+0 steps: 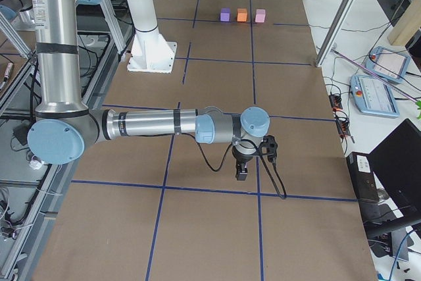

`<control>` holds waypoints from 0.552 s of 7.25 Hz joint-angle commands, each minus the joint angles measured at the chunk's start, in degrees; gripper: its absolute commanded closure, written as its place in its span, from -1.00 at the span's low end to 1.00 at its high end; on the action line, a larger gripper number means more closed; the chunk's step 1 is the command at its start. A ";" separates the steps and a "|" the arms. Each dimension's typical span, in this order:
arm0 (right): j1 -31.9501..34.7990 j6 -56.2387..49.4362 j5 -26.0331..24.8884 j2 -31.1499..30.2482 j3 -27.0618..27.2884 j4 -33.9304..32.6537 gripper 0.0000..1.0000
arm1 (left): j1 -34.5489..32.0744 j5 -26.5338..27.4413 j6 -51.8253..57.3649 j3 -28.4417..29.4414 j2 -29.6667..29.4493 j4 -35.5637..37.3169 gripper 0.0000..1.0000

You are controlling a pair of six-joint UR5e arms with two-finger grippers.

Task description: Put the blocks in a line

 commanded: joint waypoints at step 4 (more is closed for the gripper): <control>0.00 0.00 0.00 0.00 0.00 0.00 -1.00 | -0.38 -2.93 -1.93 0.15 0.42 -0.24 -1.00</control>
